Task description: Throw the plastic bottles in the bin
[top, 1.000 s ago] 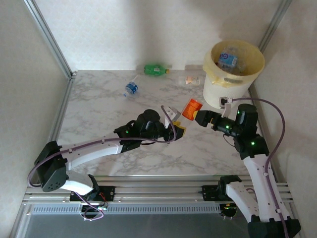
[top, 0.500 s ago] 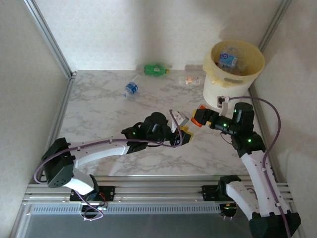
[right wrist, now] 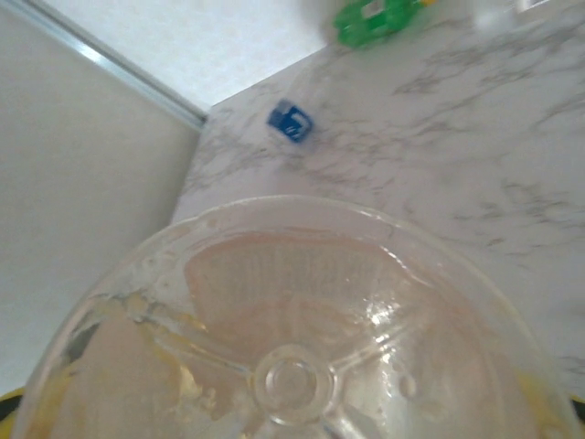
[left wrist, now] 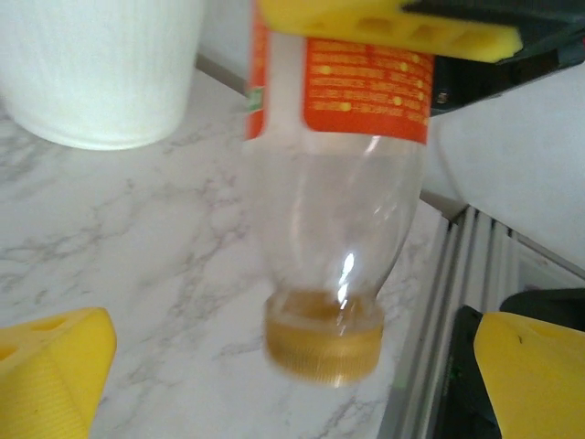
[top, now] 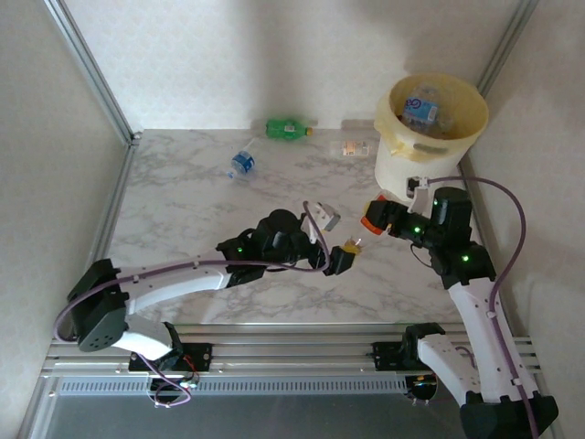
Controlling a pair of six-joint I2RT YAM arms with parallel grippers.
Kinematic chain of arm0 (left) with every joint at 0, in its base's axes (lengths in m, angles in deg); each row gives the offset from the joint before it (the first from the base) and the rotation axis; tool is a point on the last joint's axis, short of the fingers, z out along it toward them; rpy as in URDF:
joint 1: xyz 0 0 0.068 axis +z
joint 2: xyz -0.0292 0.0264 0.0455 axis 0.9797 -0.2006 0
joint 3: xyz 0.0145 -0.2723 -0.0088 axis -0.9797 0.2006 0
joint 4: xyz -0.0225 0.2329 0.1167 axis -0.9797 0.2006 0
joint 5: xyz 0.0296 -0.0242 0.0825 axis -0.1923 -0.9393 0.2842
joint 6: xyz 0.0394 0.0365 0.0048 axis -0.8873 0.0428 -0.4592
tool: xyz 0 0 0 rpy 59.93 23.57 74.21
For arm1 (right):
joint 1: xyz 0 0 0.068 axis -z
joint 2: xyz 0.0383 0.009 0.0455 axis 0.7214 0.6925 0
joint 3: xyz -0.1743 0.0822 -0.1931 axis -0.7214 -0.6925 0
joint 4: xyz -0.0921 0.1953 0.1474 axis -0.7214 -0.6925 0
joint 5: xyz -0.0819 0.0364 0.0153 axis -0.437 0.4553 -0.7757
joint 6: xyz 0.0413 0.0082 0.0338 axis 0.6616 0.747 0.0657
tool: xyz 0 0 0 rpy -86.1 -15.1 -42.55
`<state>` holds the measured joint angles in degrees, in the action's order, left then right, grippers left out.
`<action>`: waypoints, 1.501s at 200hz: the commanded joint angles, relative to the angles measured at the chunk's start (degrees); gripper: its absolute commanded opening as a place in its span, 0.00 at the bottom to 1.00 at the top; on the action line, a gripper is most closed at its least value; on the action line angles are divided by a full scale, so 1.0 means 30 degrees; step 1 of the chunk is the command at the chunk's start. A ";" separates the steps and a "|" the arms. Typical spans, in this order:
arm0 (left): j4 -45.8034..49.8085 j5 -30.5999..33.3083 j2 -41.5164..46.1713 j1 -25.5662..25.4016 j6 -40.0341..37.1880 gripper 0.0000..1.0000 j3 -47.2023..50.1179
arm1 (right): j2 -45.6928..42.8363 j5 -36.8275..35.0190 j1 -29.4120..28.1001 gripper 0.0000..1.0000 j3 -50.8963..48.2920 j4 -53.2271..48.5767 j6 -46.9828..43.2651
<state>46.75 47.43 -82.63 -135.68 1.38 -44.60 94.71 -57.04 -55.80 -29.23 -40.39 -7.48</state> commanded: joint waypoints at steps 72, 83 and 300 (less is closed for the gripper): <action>-0.1719 0.3301 0.6246 0.4189 0.2847 1.00 0.4917 | -0.3037 -1.2042 -0.0041 0.38 0.0525 0.3793 -0.6424; -0.1688 0.3577 0.6642 0.4311 0.2957 1.00 0.5169 | -0.3503 -1.2991 -0.0031 0.39 -0.0218 0.6261 -0.7500; -0.1394 0.4214 0.8277 0.5022 0.3225 1.00 0.6832 | 0.3490 -1.2481 0.1445 0.38 0.1813 2.3461 -0.9293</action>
<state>42.90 59.73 -58.92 -121.30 10.21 -24.67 105.01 -94.50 -52.02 -25.98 26.80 -36.12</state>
